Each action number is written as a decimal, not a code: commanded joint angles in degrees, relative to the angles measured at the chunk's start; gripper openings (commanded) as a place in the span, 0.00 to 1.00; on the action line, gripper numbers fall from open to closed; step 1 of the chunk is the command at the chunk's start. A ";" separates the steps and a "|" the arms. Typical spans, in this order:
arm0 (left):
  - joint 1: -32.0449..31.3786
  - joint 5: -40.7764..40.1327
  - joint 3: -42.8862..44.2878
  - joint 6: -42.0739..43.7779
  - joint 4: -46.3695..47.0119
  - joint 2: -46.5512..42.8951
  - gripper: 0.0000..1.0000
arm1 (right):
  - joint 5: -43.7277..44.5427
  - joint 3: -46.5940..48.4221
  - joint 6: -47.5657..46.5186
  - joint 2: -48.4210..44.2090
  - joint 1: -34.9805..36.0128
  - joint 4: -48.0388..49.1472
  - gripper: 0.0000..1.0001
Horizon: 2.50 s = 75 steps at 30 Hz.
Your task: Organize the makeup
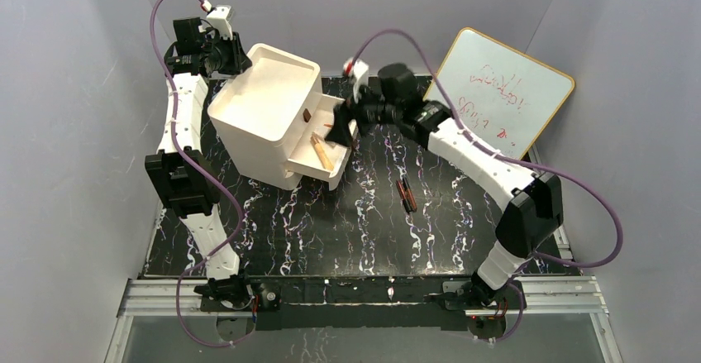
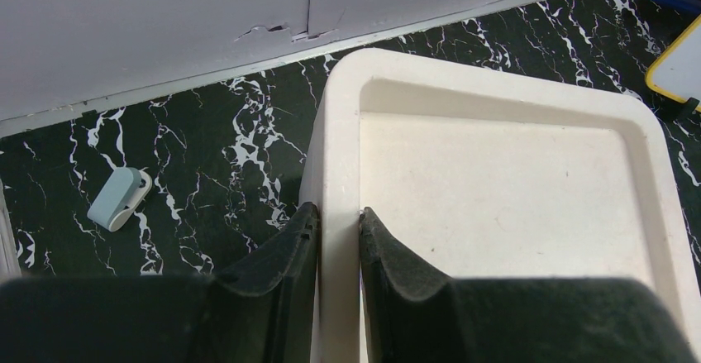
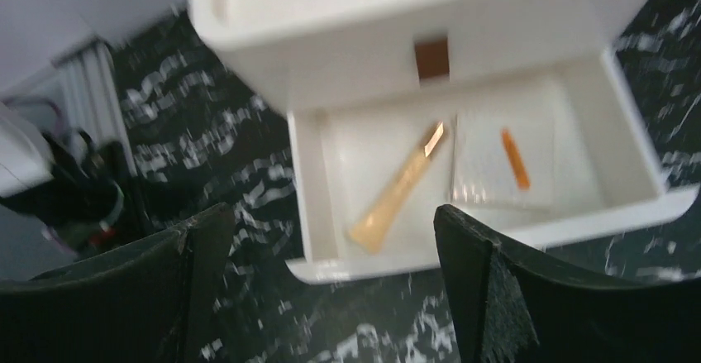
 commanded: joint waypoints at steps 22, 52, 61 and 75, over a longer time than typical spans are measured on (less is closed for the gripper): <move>-1.93 1.92 -2.97 -0.64 -8.76 0.95 0.00 | 0.34 -25.09 -14.41 5.00 -10.04 22.13 0.98; -2.53 2.09 -1.78 -0.77 -9.62 3.22 0.00 | -8.29 25.06 -1.21 41.14 7.52 22.69 0.98; -2.61 2.11 -1.43 -0.72 -9.86 3.50 0.00 | -2.36 9.56 -4.55 36.24 7.52 29.40 0.98; -2.88 1.98 -1.96 -0.64 -9.63 2.79 0.00 | 8.58 5.42 -9.25 40.76 4.27 41.02 0.83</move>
